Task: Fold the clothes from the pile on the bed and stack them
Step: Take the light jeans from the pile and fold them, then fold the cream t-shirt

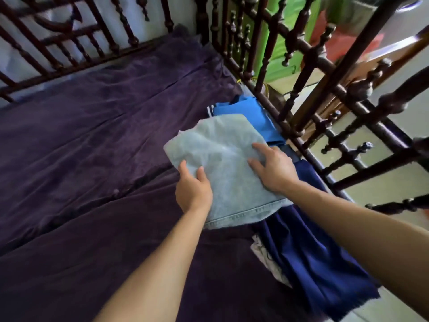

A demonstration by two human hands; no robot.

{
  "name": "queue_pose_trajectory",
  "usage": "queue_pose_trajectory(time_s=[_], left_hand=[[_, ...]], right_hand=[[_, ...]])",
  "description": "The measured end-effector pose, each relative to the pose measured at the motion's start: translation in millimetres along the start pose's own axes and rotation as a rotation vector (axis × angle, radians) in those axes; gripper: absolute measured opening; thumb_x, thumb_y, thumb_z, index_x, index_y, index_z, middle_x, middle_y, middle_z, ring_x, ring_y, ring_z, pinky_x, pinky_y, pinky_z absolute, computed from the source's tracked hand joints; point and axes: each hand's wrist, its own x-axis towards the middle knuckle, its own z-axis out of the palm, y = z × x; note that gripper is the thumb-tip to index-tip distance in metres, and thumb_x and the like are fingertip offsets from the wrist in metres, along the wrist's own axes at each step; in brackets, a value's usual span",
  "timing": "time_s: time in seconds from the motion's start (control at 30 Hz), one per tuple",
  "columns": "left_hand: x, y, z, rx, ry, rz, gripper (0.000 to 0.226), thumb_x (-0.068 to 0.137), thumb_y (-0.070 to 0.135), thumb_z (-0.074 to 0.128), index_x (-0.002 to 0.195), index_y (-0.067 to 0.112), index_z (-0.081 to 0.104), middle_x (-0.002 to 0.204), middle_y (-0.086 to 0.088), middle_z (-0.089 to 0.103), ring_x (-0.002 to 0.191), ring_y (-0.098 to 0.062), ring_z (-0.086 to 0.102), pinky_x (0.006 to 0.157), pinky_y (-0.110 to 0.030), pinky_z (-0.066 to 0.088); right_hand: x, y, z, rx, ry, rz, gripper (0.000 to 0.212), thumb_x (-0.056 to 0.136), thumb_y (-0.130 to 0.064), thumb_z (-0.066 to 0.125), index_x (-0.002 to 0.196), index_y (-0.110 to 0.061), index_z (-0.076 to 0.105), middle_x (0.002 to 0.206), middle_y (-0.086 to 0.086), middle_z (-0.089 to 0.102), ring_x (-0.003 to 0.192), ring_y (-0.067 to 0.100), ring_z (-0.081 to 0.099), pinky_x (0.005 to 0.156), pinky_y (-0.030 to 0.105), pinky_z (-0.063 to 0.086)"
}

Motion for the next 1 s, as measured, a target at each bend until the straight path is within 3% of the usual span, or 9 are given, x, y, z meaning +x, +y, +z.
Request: queue_pose_trajectory(time_s=[0.2, 0.33, 0.47, 0.63, 0.73, 0.83, 1.0], left_hand=[[46.4, 87.0, 70.0, -0.097, 0.027, -0.029, 0.05, 0.099, 0.038, 0.044, 0.144, 0.021, 0.031, 0.131, -0.011, 0.057, 0.117, -0.034, 0.054, 0.088, -0.037, 0.042], [68.7, 88.2, 128.5, -0.125, -0.187, -0.062, 0.062, 0.097, 0.039, 0.047, 0.15, 0.023, 0.018, 0.143, -0.013, 0.044, 0.125, -0.031, 0.047, 0.097, -0.035, 0.039], [55.9, 50.4, 175.7, 0.128, -0.447, 0.014, 0.073, 0.094, 0.048, 0.046, 0.151, 0.035, 0.004, 0.141, -0.017, 0.032, 0.124, -0.037, 0.044, 0.101, -0.041, 0.037], [54.2, 17.9, 192.9, 0.391, -0.487, 0.098, 0.068, 0.095, 0.058, 0.031, 0.148, 0.042, -0.009, 0.141, -0.016, 0.031, 0.122, -0.036, 0.043, 0.096, -0.049, 0.038], [56.3, 13.5, 183.7, 0.432, -0.487, 0.107, 0.063, 0.097, 0.054, 0.032, 0.149, 0.042, -0.001, 0.138, -0.012, 0.034, 0.12, -0.035, 0.044, 0.097, -0.05, 0.038], [42.4, 11.8, 158.9, 0.434, -0.424, 0.16, 0.054, 0.098, 0.042, 0.04, 0.148, 0.033, 0.021, 0.135, -0.009, 0.038, 0.118, -0.033, 0.047, 0.095, -0.046, 0.04], [2.8, -28.2, 89.5, 0.419, -0.367, 0.154, 0.035, 0.096, 0.031, 0.047, 0.128, 0.018, 0.053, 0.124, -0.008, 0.055, 0.115, -0.03, 0.053, 0.088, -0.039, 0.044]], right_hand=[[111.8, 38.6, -52.3, -0.084, 0.061, -0.065, 0.05, 0.091, -0.048, 0.055, 0.138, -0.035, 0.046, 0.127, 0.01, 0.053, 0.114, 0.037, 0.053, 0.091, 0.041, 0.044], [154.1, 80.3, -41.1, -0.233, -0.026, -0.038, 0.047, 0.092, -0.048, 0.051, 0.136, -0.032, 0.045, 0.134, 0.014, 0.045, 0.12, 0.039, 0.048, 0.093, 0.046, 0.045], [146.8, 131.1, 11.5, -0.376, -0.197, -0.159, 0.056, 0.095, -0.052, 0.043, 0.145, -0.03, 0.034, 0.156, 0.011, 0.02, 0.142, 0.031, 0.018, 0.11, 0.051, 0.029], [131.2, 153.0, 58.2, -0.353, -0.319, -0.066, 0.067, 0.096, -0.06, 0.023, 0.153, -0.029, 0.007, 0.161, 0.005, 0.009, 0.148, 0.021, 0.004, 0.116, 0.048, 0.015], [132.0, 146.3, 55.8, -0.382, -0.351, -0.043, 0.067, 0.097, -0.059, 0.023, 0.153, -0.028, 0.006, 0.161, 0.005, 0.008, 0.148, 0.022, 0.003, 0.117, 0.049, 0.014], [123.1, 134.1, 42.3, -0.408, -0.314, -0.033, 0.059, 0.098, -0.05, 0.032, 0.149, -0.022, 0.023, 0.155, 0.01, 0.023, 0.143, 0.028, 0.018, 0.111, 0.05, 0.024], [64.3, 87.9, 35.1, -0.4, -0.182, -0.244, 0.044, 0.089, -0.027, 0.052, 0.132, -0.015, 0.048, 0.139, 0.014, 0.042, 0.127, 0.036, 0.039, 0.096, 0.048, 0.036]])
